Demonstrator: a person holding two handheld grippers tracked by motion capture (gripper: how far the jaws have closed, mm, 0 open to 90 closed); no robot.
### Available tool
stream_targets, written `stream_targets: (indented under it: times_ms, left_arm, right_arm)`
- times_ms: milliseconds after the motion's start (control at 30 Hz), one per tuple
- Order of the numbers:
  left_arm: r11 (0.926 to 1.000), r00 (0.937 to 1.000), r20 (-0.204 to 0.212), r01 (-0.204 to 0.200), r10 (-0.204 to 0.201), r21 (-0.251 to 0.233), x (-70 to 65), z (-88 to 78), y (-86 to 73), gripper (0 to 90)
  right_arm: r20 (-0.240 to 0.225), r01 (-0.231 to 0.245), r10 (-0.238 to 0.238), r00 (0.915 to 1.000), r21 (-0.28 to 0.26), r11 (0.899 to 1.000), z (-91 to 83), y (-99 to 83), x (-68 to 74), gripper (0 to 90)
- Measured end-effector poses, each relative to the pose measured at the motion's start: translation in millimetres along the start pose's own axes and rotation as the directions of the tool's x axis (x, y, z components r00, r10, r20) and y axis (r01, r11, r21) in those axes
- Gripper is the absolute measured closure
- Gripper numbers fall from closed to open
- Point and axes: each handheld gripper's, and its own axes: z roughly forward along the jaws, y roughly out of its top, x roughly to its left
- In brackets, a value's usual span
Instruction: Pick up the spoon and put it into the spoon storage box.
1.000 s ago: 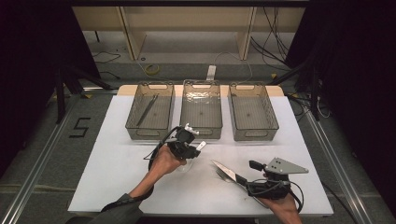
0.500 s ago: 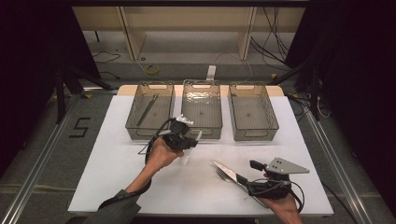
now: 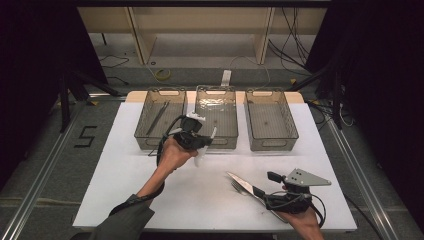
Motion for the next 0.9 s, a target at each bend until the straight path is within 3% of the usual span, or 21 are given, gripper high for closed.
stream_targets:
  times_ms: [900]
  left_arm:
    - [0.9951,0.9963,-0.064,0.051,-0.057,-0.084,30.3,-7.2,50.2,85.2]
  right_arm:
    - [-0.005,0.0,0.0,1.0,-0.001,1.0,0.4,0.3,0.1,25.9]
